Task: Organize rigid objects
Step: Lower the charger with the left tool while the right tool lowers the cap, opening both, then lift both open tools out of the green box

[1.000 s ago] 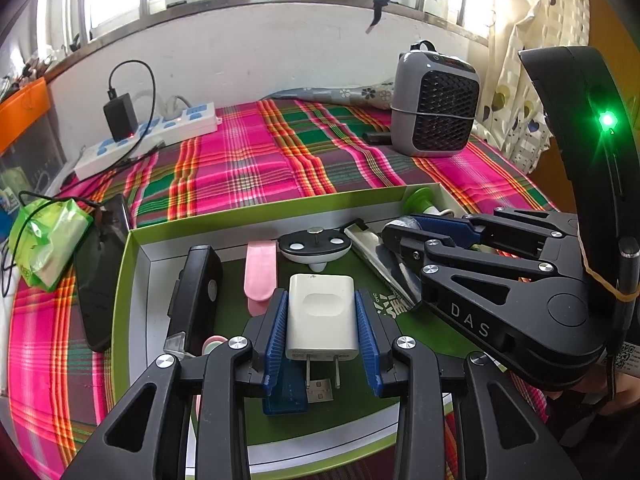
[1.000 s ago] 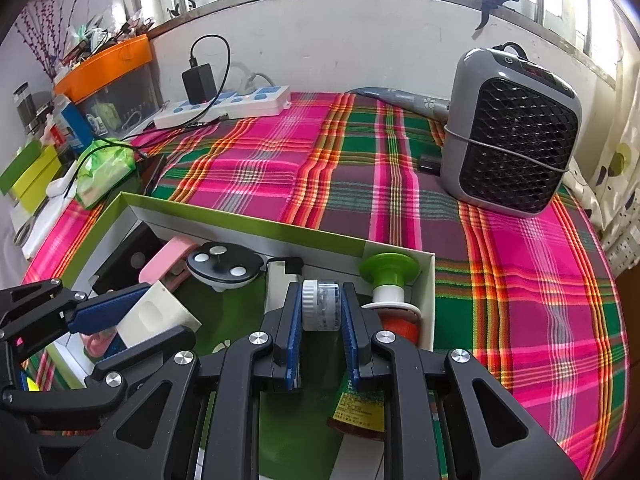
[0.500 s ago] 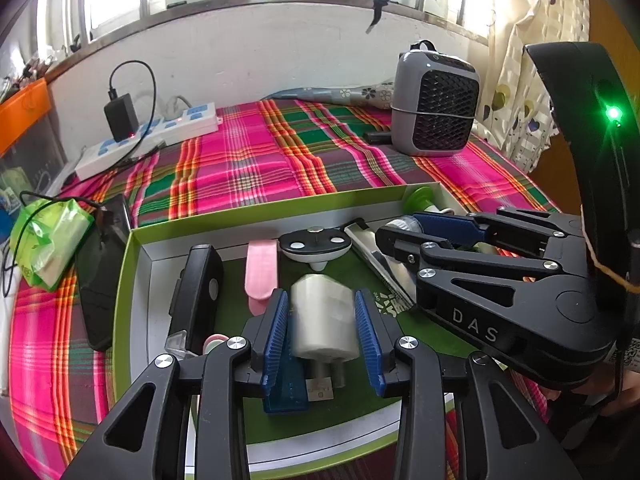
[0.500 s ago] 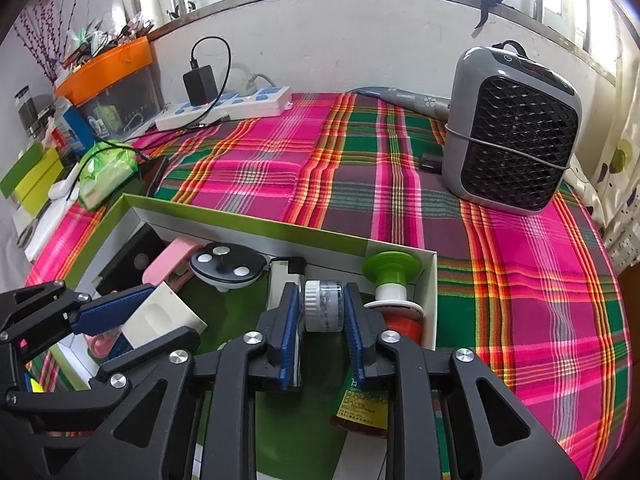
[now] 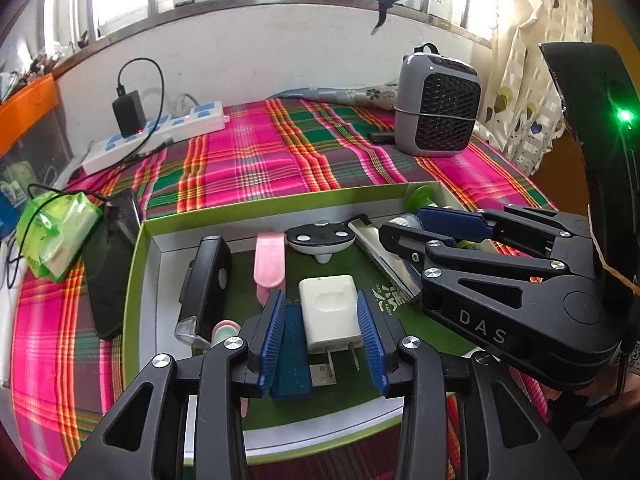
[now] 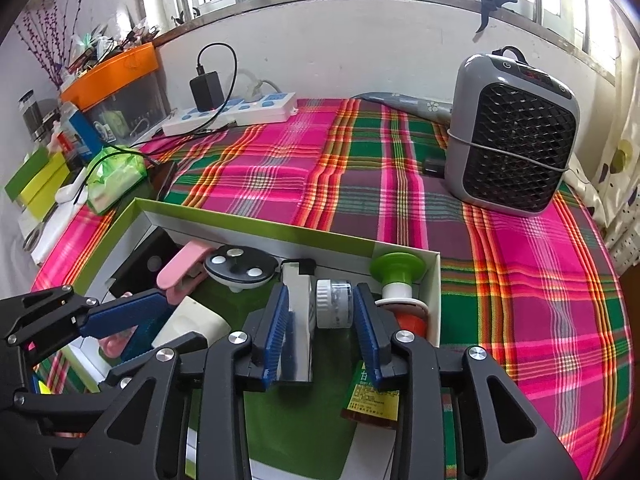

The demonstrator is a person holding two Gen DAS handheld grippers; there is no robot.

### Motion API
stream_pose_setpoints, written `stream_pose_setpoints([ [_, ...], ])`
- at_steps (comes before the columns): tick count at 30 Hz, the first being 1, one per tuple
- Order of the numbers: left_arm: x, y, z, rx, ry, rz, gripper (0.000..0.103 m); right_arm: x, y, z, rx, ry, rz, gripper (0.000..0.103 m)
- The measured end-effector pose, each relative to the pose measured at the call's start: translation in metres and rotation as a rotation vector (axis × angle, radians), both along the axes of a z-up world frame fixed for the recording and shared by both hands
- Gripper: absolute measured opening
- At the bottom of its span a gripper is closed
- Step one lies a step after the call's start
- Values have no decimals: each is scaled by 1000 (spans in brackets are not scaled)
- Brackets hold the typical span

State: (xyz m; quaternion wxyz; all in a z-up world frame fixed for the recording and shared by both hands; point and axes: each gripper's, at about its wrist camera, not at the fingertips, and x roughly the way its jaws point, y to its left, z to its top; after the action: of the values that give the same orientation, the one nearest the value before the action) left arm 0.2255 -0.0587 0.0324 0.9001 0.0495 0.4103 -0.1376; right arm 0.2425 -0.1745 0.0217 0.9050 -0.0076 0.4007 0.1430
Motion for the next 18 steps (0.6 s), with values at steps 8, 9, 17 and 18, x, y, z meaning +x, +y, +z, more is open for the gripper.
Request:
stream_pose_setpoints([
  [8, -15, 6, 8, -11, -13, 21, 36, -10, 2, 7, -4, -20, -3, 40],
  [9, -18, 6, 9, -12, -15, 24, 36, -12, 1, 7, -2, -22, -4, 42],
  [17, -44, 13, 17, -8, -36, 84, 37, -36, 2, 17, 17, -43, -15, 43],
  [18, -46, 14, 18, -7, -38, 92, 37, -40, 2, 18, 17, -46, -18, 43],
])
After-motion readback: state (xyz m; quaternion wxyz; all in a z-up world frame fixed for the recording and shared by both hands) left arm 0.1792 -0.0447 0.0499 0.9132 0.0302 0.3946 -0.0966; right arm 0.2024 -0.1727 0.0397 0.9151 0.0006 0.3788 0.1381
